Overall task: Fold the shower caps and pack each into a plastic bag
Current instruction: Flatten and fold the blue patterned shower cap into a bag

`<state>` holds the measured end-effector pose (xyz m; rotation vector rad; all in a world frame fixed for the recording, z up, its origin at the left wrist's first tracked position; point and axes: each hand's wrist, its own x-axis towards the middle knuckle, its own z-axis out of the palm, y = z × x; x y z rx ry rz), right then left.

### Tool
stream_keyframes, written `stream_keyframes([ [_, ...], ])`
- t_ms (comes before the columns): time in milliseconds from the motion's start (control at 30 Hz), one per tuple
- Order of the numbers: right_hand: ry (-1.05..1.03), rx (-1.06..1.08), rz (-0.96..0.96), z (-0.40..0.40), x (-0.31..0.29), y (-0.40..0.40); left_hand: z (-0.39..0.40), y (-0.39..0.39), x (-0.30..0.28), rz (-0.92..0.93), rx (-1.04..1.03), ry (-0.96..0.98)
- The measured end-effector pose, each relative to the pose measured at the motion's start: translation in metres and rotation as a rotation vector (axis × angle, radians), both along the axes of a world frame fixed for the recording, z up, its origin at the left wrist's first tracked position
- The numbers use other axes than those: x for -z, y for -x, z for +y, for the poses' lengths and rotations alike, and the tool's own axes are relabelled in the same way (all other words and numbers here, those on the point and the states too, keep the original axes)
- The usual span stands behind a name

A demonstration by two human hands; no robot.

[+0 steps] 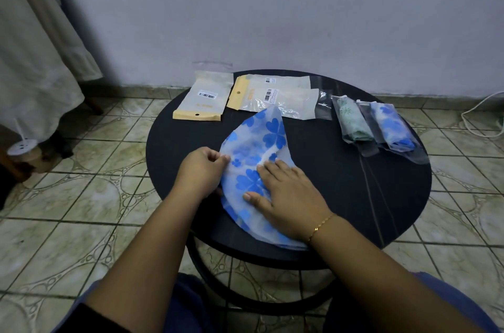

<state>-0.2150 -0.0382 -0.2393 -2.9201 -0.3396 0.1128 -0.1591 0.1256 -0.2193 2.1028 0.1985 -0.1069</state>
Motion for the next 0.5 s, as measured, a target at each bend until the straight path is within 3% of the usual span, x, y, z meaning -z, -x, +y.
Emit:
stream_keyframes([
  [200,0.056,-0.051,-0.068,0.0,-0.011,0.003,-0.001,0.001,0.002,0.091,-0.032,0.118],
  [400,-0.001,-0.12,0.045,0.013,-0.001,0.008,-0.002,0.0,0.001,0.095,-0.022,0.085],
  [500,0.005,-0.122,0.054,0.014,-0.001,0.009,0.0,-0.005,-0.002,0.033,0.05,-0.122],
])
